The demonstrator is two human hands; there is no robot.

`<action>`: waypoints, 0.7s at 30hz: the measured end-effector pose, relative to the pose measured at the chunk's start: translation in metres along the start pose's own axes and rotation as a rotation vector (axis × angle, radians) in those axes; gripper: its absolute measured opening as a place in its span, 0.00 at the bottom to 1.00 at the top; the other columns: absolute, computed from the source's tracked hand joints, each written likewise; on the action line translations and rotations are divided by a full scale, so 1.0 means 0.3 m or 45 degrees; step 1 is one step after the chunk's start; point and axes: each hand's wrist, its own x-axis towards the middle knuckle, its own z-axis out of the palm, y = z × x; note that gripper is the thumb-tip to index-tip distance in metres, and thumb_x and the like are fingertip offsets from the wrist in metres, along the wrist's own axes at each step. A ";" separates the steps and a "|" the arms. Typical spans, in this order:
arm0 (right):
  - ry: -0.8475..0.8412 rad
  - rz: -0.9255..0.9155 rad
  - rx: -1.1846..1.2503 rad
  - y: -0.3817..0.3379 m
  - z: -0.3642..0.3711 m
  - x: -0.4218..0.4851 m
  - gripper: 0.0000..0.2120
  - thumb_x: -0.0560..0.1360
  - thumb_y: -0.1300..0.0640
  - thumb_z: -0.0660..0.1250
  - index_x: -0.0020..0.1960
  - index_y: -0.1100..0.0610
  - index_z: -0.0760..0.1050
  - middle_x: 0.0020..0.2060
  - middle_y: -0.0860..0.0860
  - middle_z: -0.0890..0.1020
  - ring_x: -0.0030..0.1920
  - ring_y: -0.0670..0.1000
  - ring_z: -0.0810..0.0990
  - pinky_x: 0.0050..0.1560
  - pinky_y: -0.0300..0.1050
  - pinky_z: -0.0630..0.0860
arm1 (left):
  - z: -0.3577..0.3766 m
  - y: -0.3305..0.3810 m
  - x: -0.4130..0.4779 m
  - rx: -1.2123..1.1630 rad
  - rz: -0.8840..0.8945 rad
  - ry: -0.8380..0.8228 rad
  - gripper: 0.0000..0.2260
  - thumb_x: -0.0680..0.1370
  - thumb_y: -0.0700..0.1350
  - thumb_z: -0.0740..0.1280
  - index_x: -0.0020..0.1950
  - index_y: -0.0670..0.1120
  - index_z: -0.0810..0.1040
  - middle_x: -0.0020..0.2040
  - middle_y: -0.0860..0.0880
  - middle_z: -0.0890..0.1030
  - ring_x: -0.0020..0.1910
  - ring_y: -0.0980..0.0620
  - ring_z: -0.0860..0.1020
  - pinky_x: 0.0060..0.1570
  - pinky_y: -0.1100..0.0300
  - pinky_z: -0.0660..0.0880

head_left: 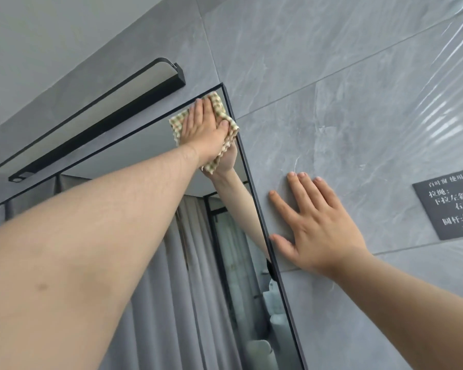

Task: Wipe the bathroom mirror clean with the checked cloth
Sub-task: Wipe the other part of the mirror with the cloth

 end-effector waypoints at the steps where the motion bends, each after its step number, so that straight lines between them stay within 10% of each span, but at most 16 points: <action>1: -0.005 0.007 -0.001 0.001 0.000 -0.001 0.35 0.75 0.35 0.54 0.75 0.55 0.68 0.74 0.67 0.64 0.75 0.66 0.63 0.75 0.63 0.58 | -0.011 0.009 0.033 -0.002 -0.011 0.001 0.30 0.85 0.55 0.48 0.82 0.47 0.39 0.82 0.48 0.39 0.80 0.51 0.38 0.78 0.53 0.37; 21: -0.019 0.011 0.008 -0.002 -0.007 -0.002 0.35 0.75 0.36 0.56 0.75 0.56 0.69 0.74 0.66 0.65 0.75 0.65 0.63 0.75 0.63 0.57 | 0.217 -0.178 -0.534 0.186 0.555 0.025 0.33 0.81 0.54 0.49 0.82 0.42 0.43 0.82 0.43 0.43 0.81 0.48 0.40 0.78 0.49 0.43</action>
